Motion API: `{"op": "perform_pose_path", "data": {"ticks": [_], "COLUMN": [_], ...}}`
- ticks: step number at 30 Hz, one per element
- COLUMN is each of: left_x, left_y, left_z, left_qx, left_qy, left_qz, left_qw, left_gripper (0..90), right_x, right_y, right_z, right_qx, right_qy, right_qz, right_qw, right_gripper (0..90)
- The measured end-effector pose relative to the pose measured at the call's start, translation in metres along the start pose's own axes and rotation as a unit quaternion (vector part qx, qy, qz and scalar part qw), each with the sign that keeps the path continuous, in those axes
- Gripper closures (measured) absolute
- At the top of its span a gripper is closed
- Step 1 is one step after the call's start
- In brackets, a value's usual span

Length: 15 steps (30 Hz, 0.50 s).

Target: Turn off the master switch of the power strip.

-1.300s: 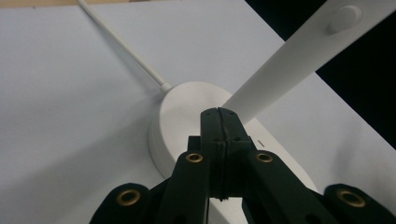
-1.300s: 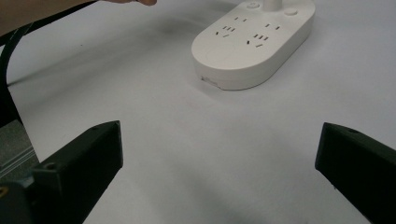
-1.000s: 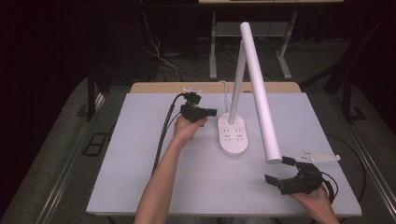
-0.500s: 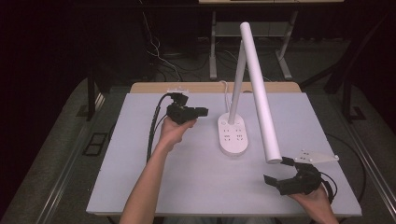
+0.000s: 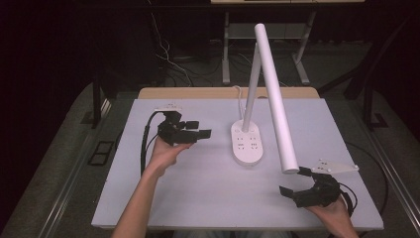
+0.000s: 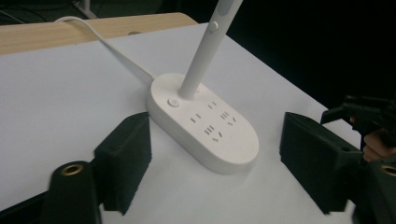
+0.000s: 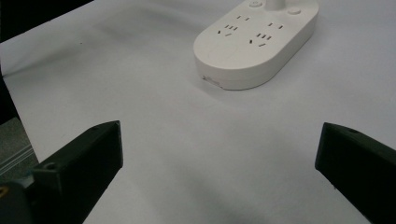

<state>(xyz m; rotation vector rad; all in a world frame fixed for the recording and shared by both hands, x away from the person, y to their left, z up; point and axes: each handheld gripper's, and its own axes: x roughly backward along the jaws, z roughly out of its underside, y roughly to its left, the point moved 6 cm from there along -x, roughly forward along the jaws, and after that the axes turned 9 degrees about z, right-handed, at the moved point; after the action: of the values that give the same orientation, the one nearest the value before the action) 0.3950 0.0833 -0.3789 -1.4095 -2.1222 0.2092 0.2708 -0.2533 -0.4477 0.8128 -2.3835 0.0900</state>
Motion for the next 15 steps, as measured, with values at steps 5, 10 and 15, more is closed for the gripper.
{"op": "perform_pose_path", "data": {"ticks": [5,10,15], "left_x": [0.017,0.032,0.047], "left_y": [-0.006,-0.008,-0.009], "left_z": [0.015,0.029,0.045], "left_qx": [-0.001,0.006,0.011], "left_qy": [-0.001,-0.003,-0.022], "left_qz": [-0.013,-0.026,-0.032], "left_qw": [0.9999,0.9996,0.9992], "left_gripper": [13.4,0.0,0.0], "right_x": [0.000,0.000,0.001], "right_y": [0.000,0.000,0.000], "right_z": [0.000,0.000,0.000], "right_qx": [0.001,0.001,0.002], "right_qy": [-0.001,-0.001,-0.001], "right_qz": [0.001,0.002,0.002], "right_qw": [1.0000,1.0000,1.0000], "right_gripper": [0.1,0.1,0.1]}}
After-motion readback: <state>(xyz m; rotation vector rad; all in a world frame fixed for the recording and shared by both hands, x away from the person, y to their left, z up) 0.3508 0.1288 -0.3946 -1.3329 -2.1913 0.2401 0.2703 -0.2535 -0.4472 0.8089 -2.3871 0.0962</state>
